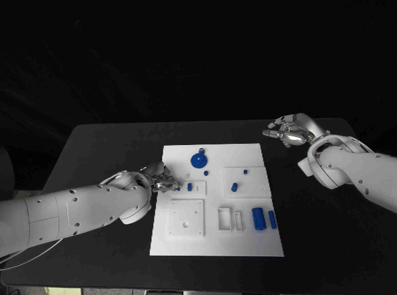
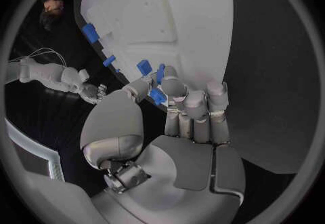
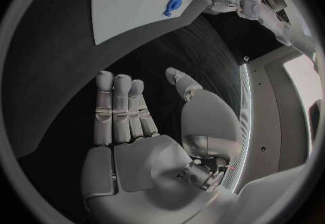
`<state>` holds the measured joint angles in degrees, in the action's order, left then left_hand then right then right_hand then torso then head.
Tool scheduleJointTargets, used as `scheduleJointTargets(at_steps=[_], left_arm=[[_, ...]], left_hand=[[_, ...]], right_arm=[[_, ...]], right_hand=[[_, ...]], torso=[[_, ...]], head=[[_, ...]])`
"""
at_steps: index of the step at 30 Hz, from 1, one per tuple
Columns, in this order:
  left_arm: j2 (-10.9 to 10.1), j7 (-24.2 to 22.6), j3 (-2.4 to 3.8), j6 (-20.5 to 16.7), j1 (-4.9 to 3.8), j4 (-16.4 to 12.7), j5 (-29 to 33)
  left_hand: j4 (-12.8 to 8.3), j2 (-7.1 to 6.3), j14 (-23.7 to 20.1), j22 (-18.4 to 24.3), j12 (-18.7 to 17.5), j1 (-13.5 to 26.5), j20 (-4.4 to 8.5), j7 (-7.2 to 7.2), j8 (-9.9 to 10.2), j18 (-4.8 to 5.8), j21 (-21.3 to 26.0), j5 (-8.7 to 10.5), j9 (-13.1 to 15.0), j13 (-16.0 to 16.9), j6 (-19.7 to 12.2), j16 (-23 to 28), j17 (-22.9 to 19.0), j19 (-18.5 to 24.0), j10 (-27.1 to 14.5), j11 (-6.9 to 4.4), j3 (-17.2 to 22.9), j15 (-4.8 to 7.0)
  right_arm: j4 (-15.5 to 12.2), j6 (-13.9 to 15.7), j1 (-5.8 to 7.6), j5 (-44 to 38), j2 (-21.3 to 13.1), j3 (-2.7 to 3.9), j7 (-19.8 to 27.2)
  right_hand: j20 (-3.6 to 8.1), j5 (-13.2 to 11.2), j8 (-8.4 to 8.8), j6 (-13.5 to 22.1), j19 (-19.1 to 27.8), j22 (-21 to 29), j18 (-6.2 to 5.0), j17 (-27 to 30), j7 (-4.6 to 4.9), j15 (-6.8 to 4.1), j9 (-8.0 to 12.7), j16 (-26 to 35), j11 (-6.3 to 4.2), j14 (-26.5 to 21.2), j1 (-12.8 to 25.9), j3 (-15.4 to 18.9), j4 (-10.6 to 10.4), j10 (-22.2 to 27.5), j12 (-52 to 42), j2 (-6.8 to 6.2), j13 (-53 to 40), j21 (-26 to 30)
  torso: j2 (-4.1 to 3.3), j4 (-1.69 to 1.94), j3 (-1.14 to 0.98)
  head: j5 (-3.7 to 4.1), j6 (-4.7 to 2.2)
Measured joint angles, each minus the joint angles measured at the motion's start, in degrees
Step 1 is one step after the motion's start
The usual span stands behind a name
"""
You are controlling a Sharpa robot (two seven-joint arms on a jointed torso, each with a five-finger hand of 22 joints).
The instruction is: Assemble the parts on the task board
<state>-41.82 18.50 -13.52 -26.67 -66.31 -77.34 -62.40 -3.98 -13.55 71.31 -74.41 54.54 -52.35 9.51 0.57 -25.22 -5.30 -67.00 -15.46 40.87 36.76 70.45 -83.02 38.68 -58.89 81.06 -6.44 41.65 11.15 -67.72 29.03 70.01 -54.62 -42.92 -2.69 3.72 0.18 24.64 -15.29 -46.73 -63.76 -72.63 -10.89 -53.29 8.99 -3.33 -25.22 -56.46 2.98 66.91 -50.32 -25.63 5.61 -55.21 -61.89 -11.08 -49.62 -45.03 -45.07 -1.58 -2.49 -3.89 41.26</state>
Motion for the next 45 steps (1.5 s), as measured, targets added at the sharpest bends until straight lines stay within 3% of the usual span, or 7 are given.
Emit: scheduleJointTargets(at_steps=[7, 11, 23, 28, 45], left_arm=[[-0.01, -0.02, -0.01, 0.00, 0.02, 0.02, 0.01], [-0.02, -0.03, -0.04, 0.00, 0.06, 0.08, 0.06], [-0.07, 0.14, -0.16, 0.04, 0.25, 0.23, 0.36], [-0.08, 0.16, -0.16, 0.06, 0.25, 0.27, 0.75], [-0.24, 0.09, -0.14, -0.02, 0.25, 0.23, 1.75]], left_hand=[[1.53, -0.05, -0.07, 0.00, 0.24, 0.04, 0.00, 0.00, -0.03, 0.00, 0.00, 0.44, 0.01, 0.12, 0.00, 0.00, 0.07, 0.00, 0.00, 0.00, -0.41, 0.07], [2.71, -0.85, 0.21, 0.00, 0.24, 1.08, 0.00, 0.00, -0.56, -0.03, 0.00, 0.84, 0.02, 0.15, -0.01, -0.22, 0.13, 0.00, 0.03, -0.03, -0.64, 0.35], [4.94, -1.55, 0.89, 0.00, 0.48, 3.82, 0.00, 0.09, -0.98, -0.03, 0.00, 1.67, -0.14, 0.20, 0.05, -0.22, 0.19, 0.00, 0.12, -0.12, -0.73, 1.03], [6.38, -1.22, 0.89, -0.04, 0.71, 5.17, 0.00, 0.10, -1.08, -0.03, 0.00, 1.89, -0.18, 0.19, 0.05, -0.27, 0.20, 0.00, 0.12, -0.12, -0.83, 1.03], [7.50, -1.37, 0.65, -0.07, 0.71, 7.00, 0.00, 0.28, -1.25, -0.03, 0.00, 1.89, -0.24, 0.24, 0.06, -0.44, 0.23, 0.00, 0.11, -0.12, -0.71, 1.24]], right_arm=[[0.00, 0.00, 0.00, 0.00, -0.02, 0.00, 0.00], [0.03, 0.00, 0.00, 0.01, 0.01, 0.00, 0.00], [0.18, 0.00, -0.02, 0.01, 0.16, 0.00, 0.00], [0.21, 0.00, -0.03, 0.02, 0.16, 0.00, 0.00], [0.27, 0.00, -0.08, 0.02, 0.22, 0.00, 0.01]], right_hand=[[0.00, 0.00, 0.00, 0.00, 0.00, -0.05, 0.00, 0.00, -0.01, 0.00, 0.00, 0.00, 0.00, 0.00, 0.00, 0.00, 0.00, 0.00, 0.00, 0.00, 0.03, 0.00], [0.00, 0.00, 0.00, 0.00, 0.00, -0.05, 0.00, -0.05, -0.01, 0.01, 0.00, 0.00, 0.00, 0.00, 0.00, 0.00, 0.00, 0.00, 0.00, 0.00, 0.05, 0.00], [0.00, 0.00, 0.00, 0.26, 0.00, -0.05, 0.00, -0.05, 0.05, 0.01, 0.05, 0.00, 0.00, -0.01, 0.22, 0.00, 0.00, 0.00, 0.00, 0.23, 0.05, 0.00], [0.00, 0.00, 0.00, 0.26, 0.00, -0.10, 0.00, -0.04, 0.04, 0.02, 0.05, 0.00, 0.00, -0.01, 0.22, 0.00, 0.00, 0.00, 0.01, 0.22, 0.10, 0.00], [0.00, 0.22, 0.00, 0.27, 0.00, -0.10, 0.00, -0.09, -0.03, 0.09, 0.04, 0.00, 0.00, -0.09, 0.22, 0.00, 0.00, 0.00, 0.01, 0.22, 0.16, 0.00]], torso=[[0.01, 0.03, 0.01], [0.02, 0.03, 0.02], [0.03, 0.03, 0.02], [0.04, 0.03, 0.02], [0.02, 0.01, 0.03]], head=[[0.04, 0.03], [0.05, 0.04], [-0.01, -0.01], [-0.03, -0.04], [0.05, -0.23]])
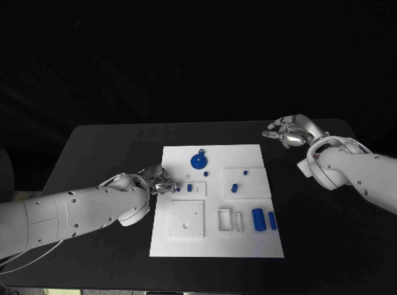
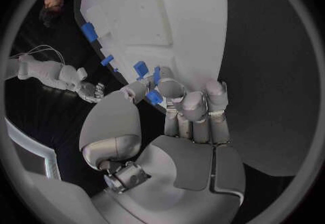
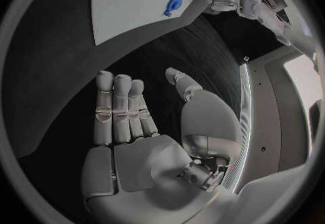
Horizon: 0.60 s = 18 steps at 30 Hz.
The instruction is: Assemble the parts on the task board
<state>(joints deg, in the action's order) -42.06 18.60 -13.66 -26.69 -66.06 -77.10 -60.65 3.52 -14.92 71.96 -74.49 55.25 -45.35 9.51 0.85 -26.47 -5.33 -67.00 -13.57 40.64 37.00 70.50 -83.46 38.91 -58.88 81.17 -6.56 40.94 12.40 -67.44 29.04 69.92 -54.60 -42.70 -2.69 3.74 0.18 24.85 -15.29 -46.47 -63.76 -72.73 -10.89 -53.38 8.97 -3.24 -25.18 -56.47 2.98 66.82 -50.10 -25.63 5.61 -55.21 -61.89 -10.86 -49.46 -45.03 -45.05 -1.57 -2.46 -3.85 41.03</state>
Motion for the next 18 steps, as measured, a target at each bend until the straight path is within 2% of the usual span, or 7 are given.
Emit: scheduleJointTargets(at_steps=[18], left_arm=[[-0.10, -0.38, -0.05, -0.09, 0.07, -0.53, 0.81]], left_hand=[[0.00, 0.01, 0.00, -0.07, 0.00, -0.01, 0.00, 0.01, 0.01, 0.00, -0.22, 0.00, -0.09, -0.01, -0.01, 0.00, 0.04, 0.00, 0.00, 0.00, 0.00, -0.03]], right_arm=[[0.03, 0.00, -0.05, 0.00, 0.03, 0.00, 0.01]], right_hand=[[0.00, 0.00, 0.00, -0.10, 0.00, -0.05, 0.00, 0.01, 0.06, 0.01, 0.04, 0.00, 0.00, -0.01, 0.00, 0.00, 0.00, 0.00, 0.01, 0.00, 0.06, 0.00]], torso=[[0.01, -0.02, -0.03]], head=[[0.05, -0.12]])
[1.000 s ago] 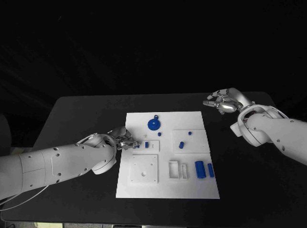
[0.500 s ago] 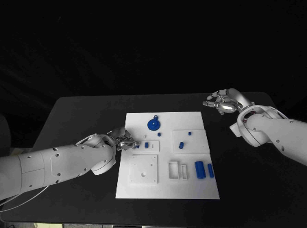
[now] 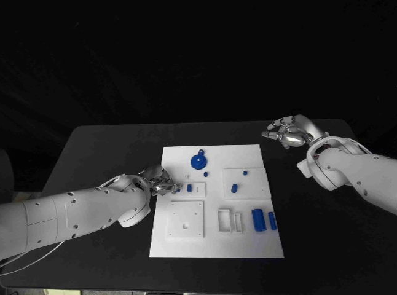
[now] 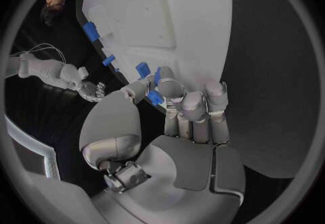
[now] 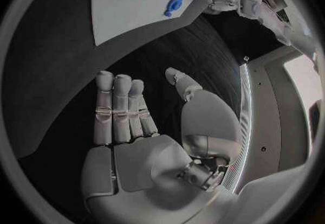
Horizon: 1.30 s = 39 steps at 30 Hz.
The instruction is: Assemble the parts on the task board
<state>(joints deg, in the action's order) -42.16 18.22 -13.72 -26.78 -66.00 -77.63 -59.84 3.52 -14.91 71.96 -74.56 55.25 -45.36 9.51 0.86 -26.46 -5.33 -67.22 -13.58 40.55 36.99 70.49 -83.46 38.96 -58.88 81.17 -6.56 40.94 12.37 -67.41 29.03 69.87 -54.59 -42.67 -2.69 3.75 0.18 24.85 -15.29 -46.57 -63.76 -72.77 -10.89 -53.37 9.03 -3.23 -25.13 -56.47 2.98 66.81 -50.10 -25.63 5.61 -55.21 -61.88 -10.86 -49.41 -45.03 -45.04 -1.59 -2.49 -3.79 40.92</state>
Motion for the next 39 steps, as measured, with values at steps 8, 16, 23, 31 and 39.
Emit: scheduleJointTargets(at_steps=[8, 16, 23, 31, 39], left_arm=[[-0.19, -0.24, 0.00, -0.05, 0.01, -0.22, 0.24], [-0.27, -0.37, 0.00, -0.09, 0.01, -0.24, 0.47], [-0.40, -0.39, 0.00, -0.11, 0.01, -0.11, 0.66], [-0.50, -0.86, 0.04, -0.40, -0.01, -0.37, 1.24], [-0.55, -1.20, 0.04, -0.55, -0.02, -0.43, 1.53]], left_hand=[[0.00, 0.00, -0.01, -0.03, 0.00, 0.00, 0.00, 0.03, 0.00, 0.00, 0.00, 0.00, 0.00, 0.05, -0.03, 0.00, 0.00, 0.00, 0.00, 0.00, 0.00, -0.02], [0.00, 0.00, -0.08, -0.02, 0.00, 0.00, 0.00, 0.09, 0.00, 0.00, 0.00, 0.00, 0.00, 0.04, -0.09, 0.00, -0.01, 0.00, 0.00, 0.00, 0.00, -0.10], [-2.37, 1.46, -0.08, -0.11, 0.22, -1.47, 0.00, 0.09, 0.01, -0.92, -0.23, -1.36, 0.00, 0.04, -0.09, 0.00, -0.01, 0.00, 0.00, 0.00, 0.30, -0.11], [-8.20, 3.71, -0.13, -0.10, 0.22, -3.14, 0.00, -0.02, -0.36, -0.92, -0.23, -6.46, -0.33, 0.02, -0.21, 0.00, -0.02, 0.00, 0.00, 0.00, -0.20, -0.34], [-9.80, 4.24, -0.23, -0.10, 0.21, -3.51, 0.00, -0.12, -0.48, -0.89, -0.23, -9.24, -0.60, -0.12, -0.30, 0.00, -0.02, 0.00, 0.00, 0.00, -1.76, -0.39]], right_arm=[[0.01, 0.00, -0.01, 0.00, 0.01, 0.00, 0.00], [0.00, -0.01, -0.02, 0.00, 0.06, 0.00, 0.01], [-0.02, -0.02, -0.02, 0.00, 0.08, 0.00, 0.01], [-0.02, -0.03, -0.02, 0.01, 0.07, 0.00, 0.01], [-0.05, -0.05, -0.02, 0.01, 0.05, 0.00, 0.01]], right_hand=[[0.00, 0.00, 0.00, 0.02, 0.00, 0.01, 0.00, 0.00, -0.03, 0.00, 0.00, 0.00, 0.00, 0.00, 0.00, 0.00, 0.00, 0.00, 0.00, 0.00, 0.00, 0.00], [0.00, 0.00, 0.00, 0.02, 0.00, -0.04, 0.00, 0.01, -0.05, 0.00, -0.01, 0.00, 0.00, 0.00, 0.00, 0.00, 0.00, 0.00, -0.09, 0.00, 0.00, 0.00], [0.00, 0.00, 0.00, 0.11, 0.00, -0.05, 0.00, -0.04, 0.03, 0.00, -0.01, 0.00, 0.00, -0.01, 0.00, 0.00, 0.00, 0.00, -0.23, 0.00, 0.02, 0.00], [0.00, 0.00, 0.00, 0.14, 0.00, -0.06, 0.00, -0.03, 0.04, 0.01, -0.01, 0.00, 0.00, -0.01, 0.00, 0.00, 0.00, 0.00, -0.23, 0.00, 0.05, 0.22], [0.00, 0.00, 0.00, 0.22, 0.00, -0.06, 0.00, -0.03, -0.04, 0.01, -0.01, 0.00, 0.00, -0.01, 0.00, 0.00, 0.00, 0.00, -0.23, 0.00, 0.09, 0.23]], torso=[[0.00, 0.01, 0.00], [0.00, 0.02, -0.01], [-0.01, 0.02, -0.01], [-0.02, 0.02, 0.00], [-0.02, 0.02, 0.01]], head=[[0.02, 0.01], [0.05, 0.02], [0.03, -0.09], [0.02, 0.01], [-0.01, 0.10]])
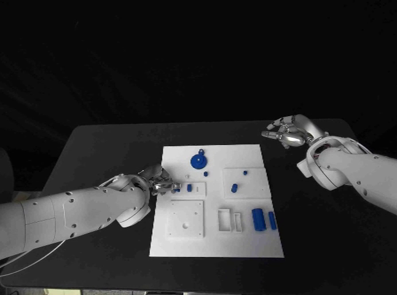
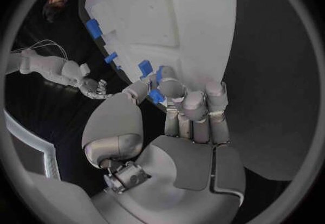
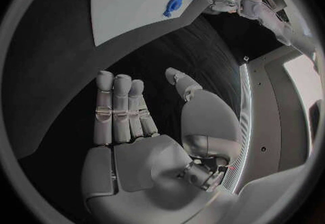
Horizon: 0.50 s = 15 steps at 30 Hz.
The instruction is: Assemble the parts on the task board
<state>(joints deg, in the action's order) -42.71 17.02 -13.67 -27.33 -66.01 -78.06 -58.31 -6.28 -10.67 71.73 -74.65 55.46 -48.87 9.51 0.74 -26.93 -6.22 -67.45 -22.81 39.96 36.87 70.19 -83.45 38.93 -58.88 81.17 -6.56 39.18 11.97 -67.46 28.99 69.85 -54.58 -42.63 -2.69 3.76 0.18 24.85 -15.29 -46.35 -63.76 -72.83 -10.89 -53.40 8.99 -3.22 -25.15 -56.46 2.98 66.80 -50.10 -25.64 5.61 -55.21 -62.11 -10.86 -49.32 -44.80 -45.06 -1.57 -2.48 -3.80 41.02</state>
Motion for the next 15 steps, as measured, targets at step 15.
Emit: scheduleJointTargets(at_steps=[15], left_arm=[[-0.01, 0.09, 0.01, 0.06, -0.01, -0.04, -0.48]], left_hand=[[-0.17, -0.57, 0.08, 0.01, 0.00, -1.01, 0.00, 0.00, 0.00, 0.01, 0.00, 0.02, -0.24, -0.11, 0.00, 0.00, -0.01, 0.00, 0.00, 0.00, -0.14, 0.10]], right_arm=[[0.07, -0.04, -0.02, 0.00, 0.02, 0.00, 0.00]], right_hand=[[0.00, 0.23, 0.00, -0.20, 0.00, -0.06, -0.01, -0.05, 0.10, 0.00, 0.05, 0.00, 0.00, 0.00, 0.55, 0.17, -0.17, 0.00, 0.00, 0.08, 0.10, 0.00]], torso=[[0.01, 0.02, 0.00]], head=[[-0.03, 0.20]])
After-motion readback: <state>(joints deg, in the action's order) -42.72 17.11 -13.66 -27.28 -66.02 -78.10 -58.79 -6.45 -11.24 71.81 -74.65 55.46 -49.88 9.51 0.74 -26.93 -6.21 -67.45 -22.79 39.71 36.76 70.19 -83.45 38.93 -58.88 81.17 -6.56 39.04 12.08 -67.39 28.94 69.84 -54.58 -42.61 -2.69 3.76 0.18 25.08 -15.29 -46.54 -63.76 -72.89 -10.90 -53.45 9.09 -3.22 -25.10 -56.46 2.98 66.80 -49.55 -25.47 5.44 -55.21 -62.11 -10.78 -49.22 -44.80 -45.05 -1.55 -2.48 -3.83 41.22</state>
